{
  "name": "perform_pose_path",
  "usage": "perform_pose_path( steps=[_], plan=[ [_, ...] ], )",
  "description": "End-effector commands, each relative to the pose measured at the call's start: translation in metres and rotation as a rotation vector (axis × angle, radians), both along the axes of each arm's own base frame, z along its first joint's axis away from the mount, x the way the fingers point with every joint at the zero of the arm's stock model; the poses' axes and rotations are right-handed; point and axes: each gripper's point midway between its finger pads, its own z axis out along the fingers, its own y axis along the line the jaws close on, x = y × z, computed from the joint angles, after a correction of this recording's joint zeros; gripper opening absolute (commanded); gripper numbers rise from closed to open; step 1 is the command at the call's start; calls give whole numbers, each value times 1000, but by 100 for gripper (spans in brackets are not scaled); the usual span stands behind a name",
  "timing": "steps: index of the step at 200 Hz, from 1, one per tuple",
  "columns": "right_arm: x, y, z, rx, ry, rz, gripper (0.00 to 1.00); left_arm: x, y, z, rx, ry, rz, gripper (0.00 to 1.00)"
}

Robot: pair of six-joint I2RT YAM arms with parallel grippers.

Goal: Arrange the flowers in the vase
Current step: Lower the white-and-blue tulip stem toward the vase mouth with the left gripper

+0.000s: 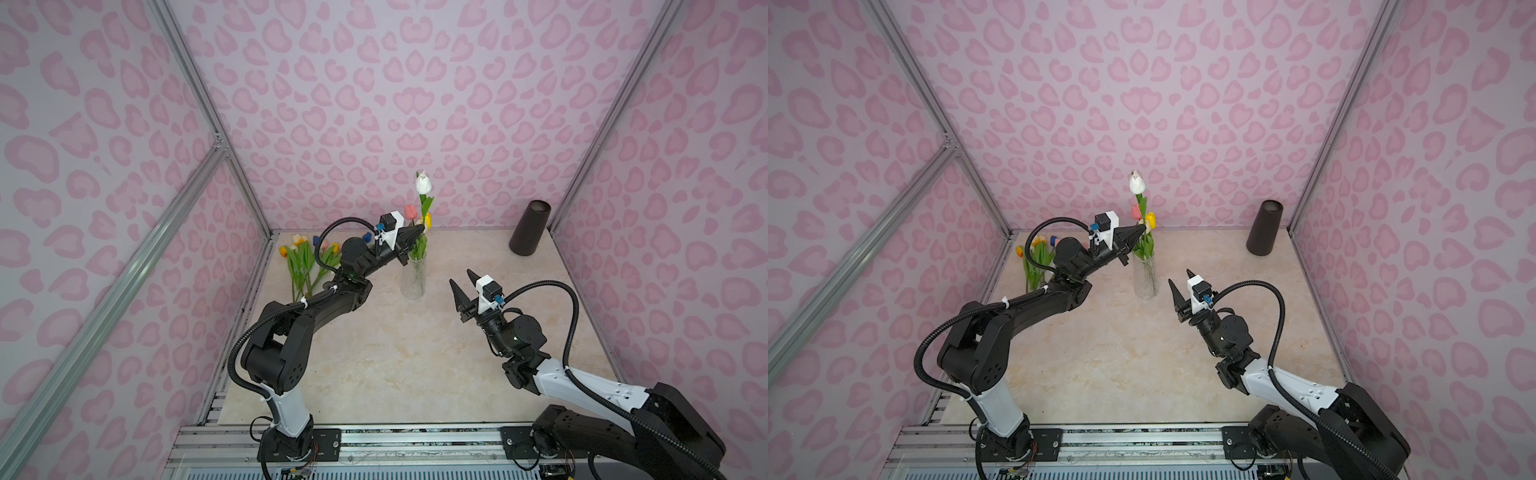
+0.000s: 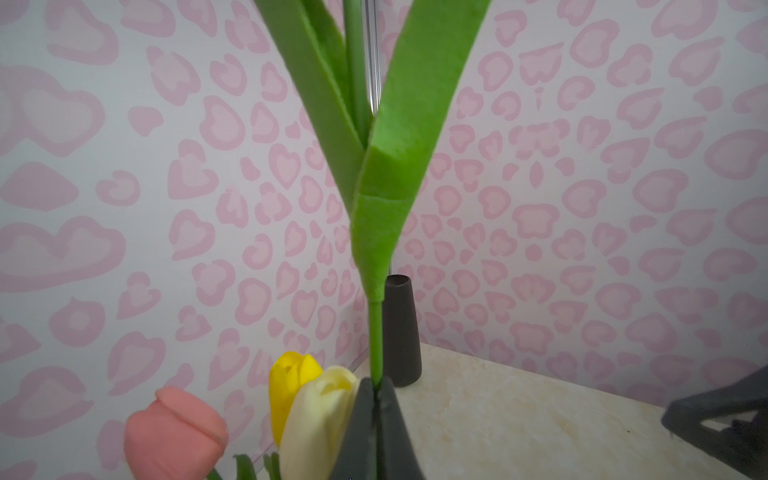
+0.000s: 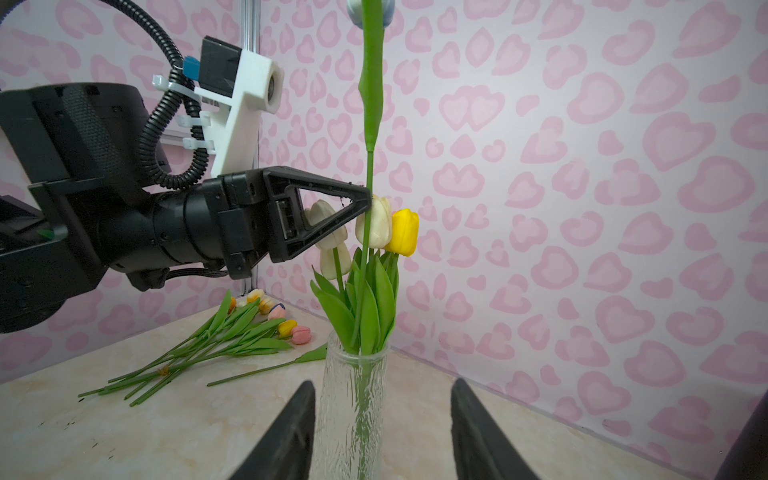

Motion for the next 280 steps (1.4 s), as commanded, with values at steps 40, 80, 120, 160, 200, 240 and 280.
perform_pose_path(
  steps=[40,80,120,160,200,240,280],
  plan=[
    [2,-1,-2,-5,-3,-13,53,-14,0,8,-8,-41,-40,29],
    [2,1,-2,-2,1,-4,53,-18,4,8,2,-47,-25,30],
    [4,3,-1,1,3,-1,53,-17,7,-2,19,-32,1,19],
    [9,12,0,-2,18,22,54,-14,5,-16,33,-5,0,20],
    [14,16,2,-1,16,27,54,-15,9,-23,39,28,27,21],
    [16,19,0,2,20,32,54,-17,6,-49,67,83,59,22],
    [19,22,-3,-3,32,35,54,-16,7,-62,76,127,85,27]
  ],
)
